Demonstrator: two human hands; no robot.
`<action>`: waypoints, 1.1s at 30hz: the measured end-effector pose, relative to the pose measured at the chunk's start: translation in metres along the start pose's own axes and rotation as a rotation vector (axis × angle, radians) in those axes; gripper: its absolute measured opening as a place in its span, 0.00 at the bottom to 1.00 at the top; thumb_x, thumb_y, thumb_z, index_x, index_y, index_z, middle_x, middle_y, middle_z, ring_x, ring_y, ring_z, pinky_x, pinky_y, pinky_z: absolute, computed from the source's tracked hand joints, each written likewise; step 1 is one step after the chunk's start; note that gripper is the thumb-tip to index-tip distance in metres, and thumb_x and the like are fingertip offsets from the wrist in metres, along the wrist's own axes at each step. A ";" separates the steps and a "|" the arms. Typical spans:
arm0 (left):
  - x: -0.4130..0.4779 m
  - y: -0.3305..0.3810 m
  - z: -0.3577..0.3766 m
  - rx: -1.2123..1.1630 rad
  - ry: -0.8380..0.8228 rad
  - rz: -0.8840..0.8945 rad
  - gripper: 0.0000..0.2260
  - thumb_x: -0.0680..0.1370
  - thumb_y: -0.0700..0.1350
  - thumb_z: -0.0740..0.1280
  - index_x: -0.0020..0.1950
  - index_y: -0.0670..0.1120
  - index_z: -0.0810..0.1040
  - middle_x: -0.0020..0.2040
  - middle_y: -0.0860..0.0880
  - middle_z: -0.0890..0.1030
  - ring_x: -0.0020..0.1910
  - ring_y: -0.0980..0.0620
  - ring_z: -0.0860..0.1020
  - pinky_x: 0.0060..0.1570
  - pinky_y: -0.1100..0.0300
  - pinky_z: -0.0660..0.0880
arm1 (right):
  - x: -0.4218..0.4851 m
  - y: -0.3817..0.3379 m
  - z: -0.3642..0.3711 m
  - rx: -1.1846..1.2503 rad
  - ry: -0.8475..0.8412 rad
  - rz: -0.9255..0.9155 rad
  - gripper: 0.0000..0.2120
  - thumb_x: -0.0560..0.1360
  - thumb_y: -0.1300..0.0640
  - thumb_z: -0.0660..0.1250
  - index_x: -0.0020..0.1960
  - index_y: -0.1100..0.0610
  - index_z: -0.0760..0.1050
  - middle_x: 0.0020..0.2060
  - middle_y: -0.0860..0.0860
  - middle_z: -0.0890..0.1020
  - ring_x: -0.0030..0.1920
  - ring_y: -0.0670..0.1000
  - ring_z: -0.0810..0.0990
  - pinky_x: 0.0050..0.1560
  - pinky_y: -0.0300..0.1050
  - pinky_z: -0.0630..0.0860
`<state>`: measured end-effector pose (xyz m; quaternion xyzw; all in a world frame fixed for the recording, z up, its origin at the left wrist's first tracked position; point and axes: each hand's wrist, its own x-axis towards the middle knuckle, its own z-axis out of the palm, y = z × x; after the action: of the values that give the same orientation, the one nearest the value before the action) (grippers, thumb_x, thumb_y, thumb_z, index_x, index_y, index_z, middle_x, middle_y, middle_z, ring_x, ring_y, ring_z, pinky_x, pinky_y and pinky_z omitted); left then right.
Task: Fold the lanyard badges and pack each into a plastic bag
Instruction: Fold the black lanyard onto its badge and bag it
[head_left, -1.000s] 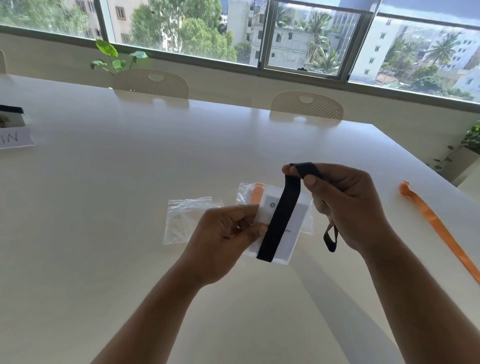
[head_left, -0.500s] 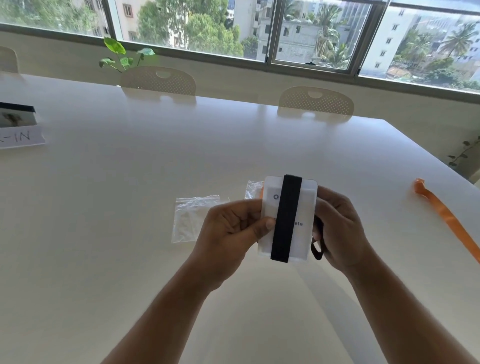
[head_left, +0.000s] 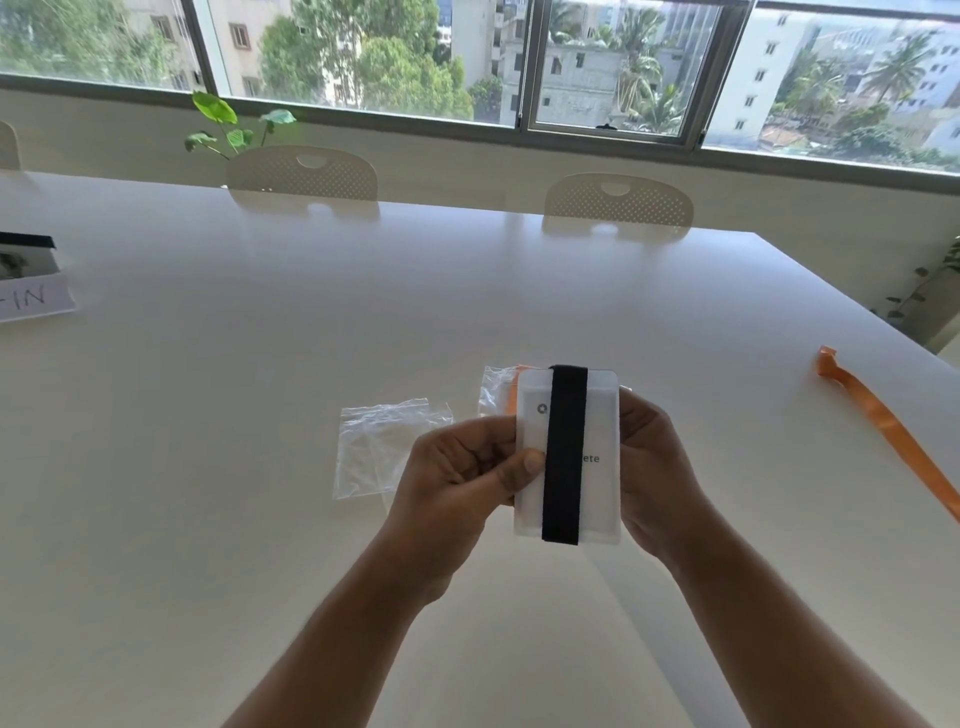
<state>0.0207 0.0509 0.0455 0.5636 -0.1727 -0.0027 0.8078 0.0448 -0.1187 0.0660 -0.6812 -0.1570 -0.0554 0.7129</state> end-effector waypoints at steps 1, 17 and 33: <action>0.000 0.000 0.000 -0.007 -0.002 0.000 0.11 0.75 0.38 0.69 0.56 0.39 0.84 0.52 0.40 0.86 0.51 0.43 0.84 0.47 0.47 0.81 | -0.001 0.001 0.000 0.005 -0.014 0.009 0.16 0.63 0.57 0.74 0.51 0.56 0.83 0.50 0.72 0.77 0.44 0.60 0.81 0.44 0.61 0.81; 0.006 -0.008 -0.010 0.005 0.260 0.080 0.12 0.73 0.41 0.70 0.56 0.42 0.84 0.50 0.43 0.87 0.51 0.43 0.85 0.45 0.54 0.82 | -0.019 0.034 0.016 -0.194 -0.056 0.166 0.06 0.72 0.59 0.71 0.36 0.54 0.80 0.24 0.47 0.72 0.25 0.45 0.68 0.28 0.38 0.68; 0.014 -0.005 -0.037 0.597 0.531 0.331 0.14 0.76 0.38 0.71 0.49 0.59 0.82 0.41 0.62 0.85 0.41 0.59 0.84 0.43 0.66 0.78 | -0.032 0.009 0.016 -0.362 -0.104 0.262 0.10 0.78 0.55 0.68 0.38 0.53 0.82 0.26 0.47 0.79 0.26 0.45 0.68 0.26 0.36 0.63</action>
<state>0.0455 0.0800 0.0336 0.7185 -0.0401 0.3220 0.6152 0.0145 -0.1063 0.0481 -0.8145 -0.0911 0.0456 0.5711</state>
